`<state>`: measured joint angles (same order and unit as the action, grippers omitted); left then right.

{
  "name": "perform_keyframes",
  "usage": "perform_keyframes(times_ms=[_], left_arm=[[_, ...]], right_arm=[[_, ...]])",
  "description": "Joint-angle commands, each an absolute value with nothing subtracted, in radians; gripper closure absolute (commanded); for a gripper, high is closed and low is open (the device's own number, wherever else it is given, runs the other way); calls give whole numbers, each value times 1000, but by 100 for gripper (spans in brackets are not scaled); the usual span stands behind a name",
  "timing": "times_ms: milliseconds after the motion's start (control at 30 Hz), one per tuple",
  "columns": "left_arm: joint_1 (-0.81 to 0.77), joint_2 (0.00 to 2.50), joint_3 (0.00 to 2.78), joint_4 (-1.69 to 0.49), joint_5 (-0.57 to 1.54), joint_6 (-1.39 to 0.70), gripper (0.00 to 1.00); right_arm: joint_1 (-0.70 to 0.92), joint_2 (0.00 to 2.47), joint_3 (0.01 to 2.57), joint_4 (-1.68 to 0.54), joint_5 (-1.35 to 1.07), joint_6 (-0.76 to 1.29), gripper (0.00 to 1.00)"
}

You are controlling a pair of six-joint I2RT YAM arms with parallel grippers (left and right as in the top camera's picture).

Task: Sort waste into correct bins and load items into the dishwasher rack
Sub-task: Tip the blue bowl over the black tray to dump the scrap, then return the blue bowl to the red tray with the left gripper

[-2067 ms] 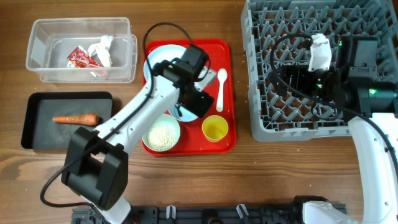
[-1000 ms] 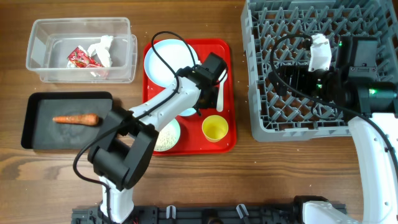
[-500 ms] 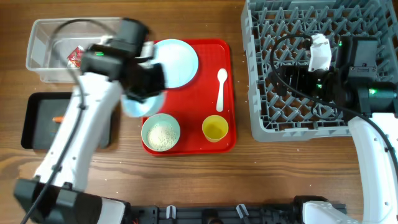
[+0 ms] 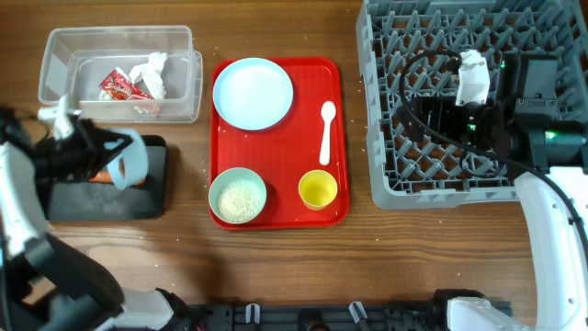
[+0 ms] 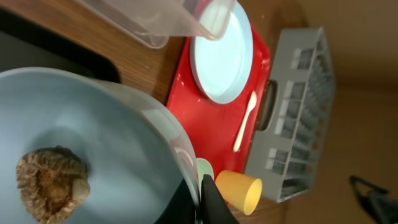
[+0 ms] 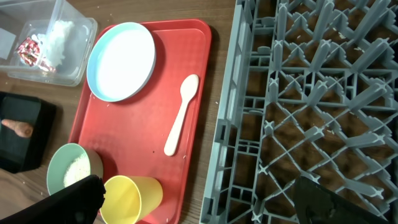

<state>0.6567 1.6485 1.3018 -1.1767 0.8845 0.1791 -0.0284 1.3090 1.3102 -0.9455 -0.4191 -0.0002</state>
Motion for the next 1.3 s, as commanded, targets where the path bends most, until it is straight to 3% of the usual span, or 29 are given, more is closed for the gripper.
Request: perform_keyframes(times_ms=[0,300,767,933,1067,1133,1200,1267], left_arm=[[783,1758,1227,-1179,1213,373,96],[861,1945,1188,-1214,1571,389,96],[853,1928,1188,-1277,1576,373,96],[711,1757,1211,-1285,1565,474,96],[524,1607,1252,-1213,1450,455,96],[410,1548,1253,-1078,1331,315,96],[252,1509,1253,-891,1007,24,96],[70,1502,1253,-766,676,-131,96]], right_arm=[[-31,1320,1321,-945,-436,12,0],[-31,1320,1321,-955,-435,29,0],[-31,1320,1321,-954,-435,28,0],[-31,1320,1321,-954,-435,29,0],[-31,1320,1321,-954,-435,29,0],[-31,1320,1321,-954,-435,29,0],[-31,1320,1321,-954,-435,29,0],[-31,1320,1321,-955,-435,29,0]])
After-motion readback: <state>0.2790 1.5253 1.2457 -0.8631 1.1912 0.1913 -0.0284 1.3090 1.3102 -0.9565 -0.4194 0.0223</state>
